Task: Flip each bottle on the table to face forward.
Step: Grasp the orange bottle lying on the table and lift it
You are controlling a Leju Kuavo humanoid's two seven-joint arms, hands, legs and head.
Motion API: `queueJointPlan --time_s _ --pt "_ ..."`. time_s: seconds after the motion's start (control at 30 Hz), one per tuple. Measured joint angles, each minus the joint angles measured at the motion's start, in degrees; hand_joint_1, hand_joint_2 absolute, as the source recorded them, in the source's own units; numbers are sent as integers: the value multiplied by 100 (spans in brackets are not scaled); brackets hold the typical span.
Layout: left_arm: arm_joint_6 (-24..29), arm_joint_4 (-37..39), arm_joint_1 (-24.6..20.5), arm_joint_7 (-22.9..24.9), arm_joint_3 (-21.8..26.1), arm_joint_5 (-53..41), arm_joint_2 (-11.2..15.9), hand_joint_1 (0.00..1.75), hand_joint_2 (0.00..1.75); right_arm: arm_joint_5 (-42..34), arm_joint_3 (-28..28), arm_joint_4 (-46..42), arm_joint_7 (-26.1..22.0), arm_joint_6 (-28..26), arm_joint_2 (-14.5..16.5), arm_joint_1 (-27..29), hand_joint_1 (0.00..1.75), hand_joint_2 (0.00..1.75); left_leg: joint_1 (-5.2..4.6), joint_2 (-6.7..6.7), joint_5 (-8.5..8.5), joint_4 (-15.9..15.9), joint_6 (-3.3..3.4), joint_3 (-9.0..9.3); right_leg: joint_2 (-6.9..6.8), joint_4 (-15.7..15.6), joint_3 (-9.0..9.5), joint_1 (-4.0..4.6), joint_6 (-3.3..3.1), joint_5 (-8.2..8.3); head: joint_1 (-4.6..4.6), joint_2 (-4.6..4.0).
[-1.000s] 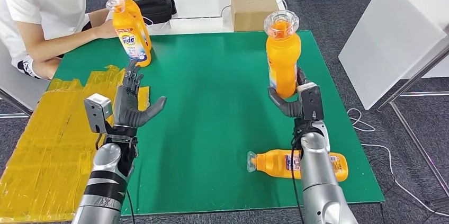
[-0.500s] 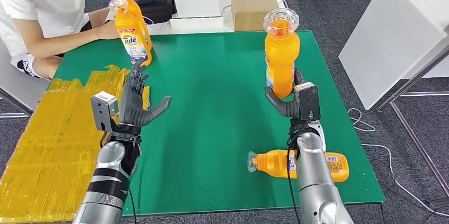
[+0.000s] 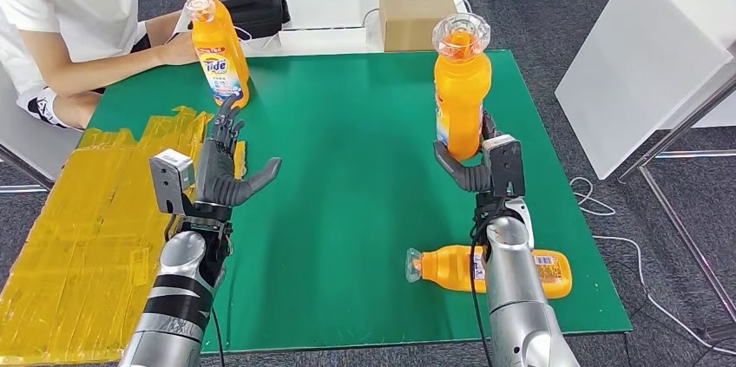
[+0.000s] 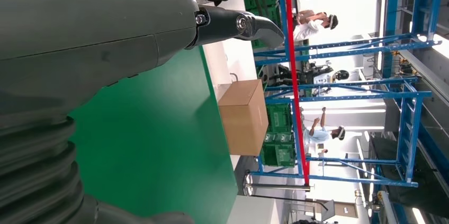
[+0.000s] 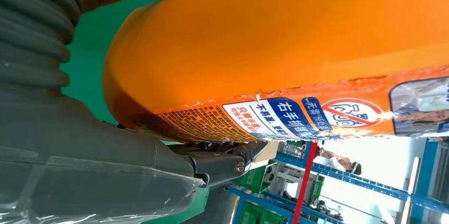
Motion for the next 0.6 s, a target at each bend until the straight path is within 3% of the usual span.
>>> queueJointPlan --time_s 0.6 --pt "0 24 -6 0 0 -1 0 0 175 0 -4 0 0 0 5 0 175 175 0 0 0 0 0 -1 0 0 -1 0 0 0 -1 0"
